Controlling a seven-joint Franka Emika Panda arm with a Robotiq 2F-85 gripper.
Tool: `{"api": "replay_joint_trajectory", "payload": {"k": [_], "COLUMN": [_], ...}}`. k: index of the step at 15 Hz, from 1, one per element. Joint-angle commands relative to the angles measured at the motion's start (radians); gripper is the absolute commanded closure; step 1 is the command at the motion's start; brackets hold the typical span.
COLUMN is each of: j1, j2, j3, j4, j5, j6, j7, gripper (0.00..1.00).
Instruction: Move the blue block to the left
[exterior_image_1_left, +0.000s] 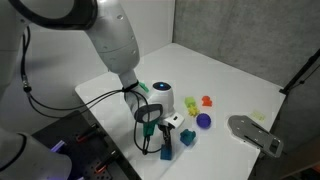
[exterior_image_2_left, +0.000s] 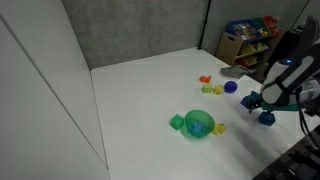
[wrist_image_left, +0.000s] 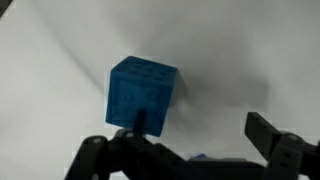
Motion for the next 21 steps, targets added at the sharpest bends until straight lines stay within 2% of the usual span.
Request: {"api": "replay_joint_trajectory", "payload": {"k": [1, 6, 14, 21], "j1": [0.025, 0.026, 0.186, 0.246], "j2": [0.026, 0.032, 0.066, 0.079], "j3": [-0.017, -0.004, -0.088, -0.077], "j4": [-0.003, -0.018, -0.063, -0.052], "j5": [0.020, 0.025, 0.053, 0.108], "j6": [0.021, 0.080, 0.202, 0.236], "j7": [-0.011, -0.024, -0.022, -0.032], "gripper": [0.00, 0.00, 0.00, 0.00]}}
